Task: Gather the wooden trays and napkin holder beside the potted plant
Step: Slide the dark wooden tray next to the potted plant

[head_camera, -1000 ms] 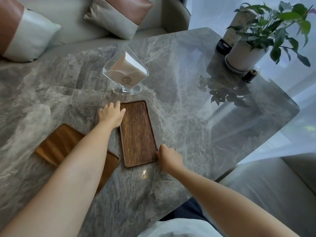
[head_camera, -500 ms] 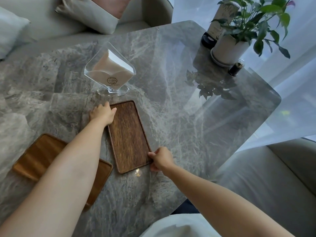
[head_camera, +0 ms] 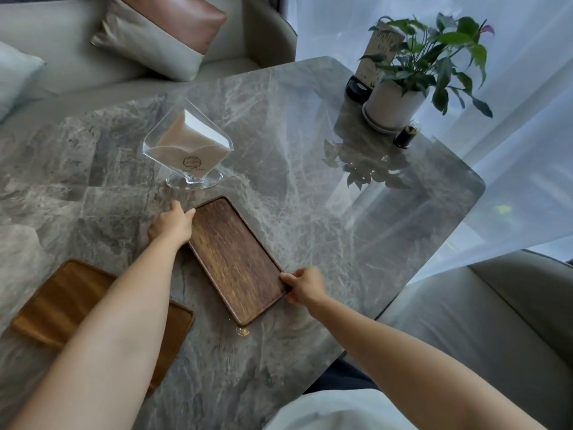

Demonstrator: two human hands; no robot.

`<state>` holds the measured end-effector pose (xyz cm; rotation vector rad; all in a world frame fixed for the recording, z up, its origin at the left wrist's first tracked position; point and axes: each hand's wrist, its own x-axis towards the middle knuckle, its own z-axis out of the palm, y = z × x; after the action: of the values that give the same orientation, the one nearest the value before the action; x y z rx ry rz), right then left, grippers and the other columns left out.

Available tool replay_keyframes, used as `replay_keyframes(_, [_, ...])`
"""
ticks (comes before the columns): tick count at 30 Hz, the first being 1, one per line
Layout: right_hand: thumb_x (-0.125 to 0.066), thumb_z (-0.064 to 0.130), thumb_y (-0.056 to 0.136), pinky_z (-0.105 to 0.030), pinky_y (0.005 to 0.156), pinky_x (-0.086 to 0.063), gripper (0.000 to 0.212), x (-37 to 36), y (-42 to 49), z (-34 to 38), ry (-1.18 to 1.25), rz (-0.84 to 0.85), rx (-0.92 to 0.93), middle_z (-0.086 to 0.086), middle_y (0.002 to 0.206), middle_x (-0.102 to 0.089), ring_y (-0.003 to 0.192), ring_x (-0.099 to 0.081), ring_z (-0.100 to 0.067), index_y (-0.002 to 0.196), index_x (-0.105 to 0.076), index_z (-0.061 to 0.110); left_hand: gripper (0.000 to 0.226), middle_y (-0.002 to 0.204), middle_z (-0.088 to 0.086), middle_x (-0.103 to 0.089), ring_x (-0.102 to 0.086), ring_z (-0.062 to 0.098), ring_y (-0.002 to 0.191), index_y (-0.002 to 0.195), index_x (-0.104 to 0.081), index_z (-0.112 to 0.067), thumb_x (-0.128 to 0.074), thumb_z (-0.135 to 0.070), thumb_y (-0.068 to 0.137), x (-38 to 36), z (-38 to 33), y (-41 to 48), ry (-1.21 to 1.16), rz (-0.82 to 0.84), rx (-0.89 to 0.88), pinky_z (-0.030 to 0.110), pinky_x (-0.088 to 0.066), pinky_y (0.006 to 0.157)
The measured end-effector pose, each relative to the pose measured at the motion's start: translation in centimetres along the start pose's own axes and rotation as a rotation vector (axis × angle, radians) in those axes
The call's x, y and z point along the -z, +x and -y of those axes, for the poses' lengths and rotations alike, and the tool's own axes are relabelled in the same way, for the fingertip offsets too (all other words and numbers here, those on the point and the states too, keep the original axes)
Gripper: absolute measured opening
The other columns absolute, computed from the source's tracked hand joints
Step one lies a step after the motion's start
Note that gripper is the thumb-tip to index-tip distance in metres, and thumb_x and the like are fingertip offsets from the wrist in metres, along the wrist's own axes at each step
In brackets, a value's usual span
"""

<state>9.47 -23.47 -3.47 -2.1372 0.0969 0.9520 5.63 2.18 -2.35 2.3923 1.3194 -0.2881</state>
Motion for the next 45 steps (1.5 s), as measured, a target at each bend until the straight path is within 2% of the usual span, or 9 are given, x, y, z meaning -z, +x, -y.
replay_keyframes(3, [-0.064, 0.023, 0.086, -0.025, 0.045, -0.043, 0.034, 2.2, 1.0, 0.5, -0.017, -0.029, 0.027, -0.007, 0.049, -0.053, 0.040, -0.051, -0.015, 0.055, -0.053, 0.010, 0.049, 0.130, 0.032, -0.051, -0.049, 0.045, 0.121, 0.130, -0.036, 0.000, -0.029, -0.038, 0.100, 0.0, -1.2, -0.4, -0.002, -0.003, 0.010, 0.046, -0.042, 0.096])
replay_keyframes(10, [-0.062, 0.024, 0.087, -0.030, 0.055, -0.041, 0.035, 9.9, 5.0, 1.9, -0.077, -0.080, 0.102, -0.005, 0.050, -0.053, 0.045, -0.048, -0.016, 0.055, -0.053, 0.011, 0.051, 0.135, 0.030, -0.047, -0.047, 0.045, 0.124, 0.132, -0.035, 0.001, -0.034, -0.039, 0.099, -0.6, -7.2, 0.2, -0.151, 0.045, 0.028, 0.048, -0.041, 0.098])
replay_keyframes(20, [-0.062, 0.026, 0.086, -0.031, 0.063, -0.043, 0.032, 24.2, 12.7, 4.0, -0.139, -0.190, 0.214, -0.001, 0.057, -0.056, 0.053, -0.050, -0.012, 0.056, -0.053, 0.018, 0.047, 0.131, 0.034, -0.051, -0.049, 0.046, 0.121, 0.122, -0.040, 0.006, -0.038, -0.035, 0.098, -2.2, -22.5, 2.2, -0.255, 0.061, -0.045, 0.044, -0.041, 0.098])
replay_keyframes(25, [-0.060, 0.024, 0.088, -0.033, 0.063, -0.044, 0.030, 30.3, 17.2, 4.6, -0.096, -0.230, 0.214, -0.001, 0.057, -0.056, 0.052, -0.051, -0.013, 0.058, -0.054, 0.020, 0.049, 0.133, 0.034, -0.049, -0.049, 0.046, 0.123, 0.126, -0.038, 0.006, -0.038, -0.035, 0.099, -2.6, -31.0, 4.6, -0.275, 0.064, -0.085, 0.044, -0.040, 0.100])
replay_keyframes(29, [-0.058, 0.020, 0.089, -0.031, 0.060, -0.043, 0.026, 33.5, 20.7, 5.7, -0.076, -0.226, 0.215, -0.001, 0.057, -0.054, 0.051, -0.049, -0.012, 0.063, -0.056, 0.016, 0.052, 0.134, 0.032, -0.049, -0.048, 0.045, 0.123, 0.126, -0.037, 0.006, -0.042, -0.037, 0.097, -3.0, -35.8, 7.3, -0.283, 0.056, -0.093, 0.045, -0.040, 0.100])
replay_keyframes(31, [-0.057, 0.018, 0.089, -0.035, 0.065, -0.046, 0.021, 34.6, 22.5, 6.3, -0.061, -0.221, 0.216, -0.001, 0.059, -0.054, 0.053, -0.049, -0.012, 0.070, -0.059, 0.011, 0.055, 0.135, 0.031, -0.048, -0.047, 0.045, 0.124, 0.129, -0.036, 0.006, -0.043, -0.038, 0.096, -3.2, -37.5, 8.5, -0.283, 0.066, -0.092, 0.046, -0.039, 0.101])
replay_keyframes(36, [-0.056, 0.019, 0.090, -0.042, 0.074, -0.050, 0.025, 36.1, 26.3, 7.6, -0.057, -0.224, 0.209, 0.001, 0.061, -0.054, 0.060, -0.052, -0.017, 0.065, -0.057, 0.016, 0.063, 0.143, 0.028, -0.042, -0.042, 0.042, 0.131, 0.139, -0.028, 0.006, -0.043, -0.038, 0.097, -3.9, -40.4, 11.2, -0.273, 0.112, -0.078, 0.045, -0.035, 0.107])
replay_keyframes(40, [-0.054, 0.018, 0.091, -0.030, 0.068, -0.040, 0.021, 36.7, 28.1, 7.8, -0.062, -0.226, 0.208, -0.008, 0.077, -0.059, 0.063, -0.051, -0.014, 0.091, -0.067, 0.001, 0.063, 0.142, 0.028, -0.043, -0.043, 0.042, 0.130, 0.138, -0.029, 0.006, -0.043, -0.038, 0.096, -4.5, -41.9, 13.0, -0.255, 0.136, -0.075, 0.044, -0.036, 0.106])
replay_keyframes(45, [-0.054, 0.018, 0.091, -0.030, 0.073, -0.040, 0.022, 36.8, 29.7, 7.4, -0.096, -0.244, 0.204, -0.019, 0.100, -0.068, 0.086, -0.058, -0.025, 0.096, -0.066, 0.000, 0.055, 0.136, 0.032, -0.047, -0.046, 0.045, 0.125, 0.130, -0.034, 0.005, -0.043, -0.037, 0.096, -5.3, -43.5, 14.5, -0.220, 0.125, -0.096, 0.045, -0.039, 0.104])
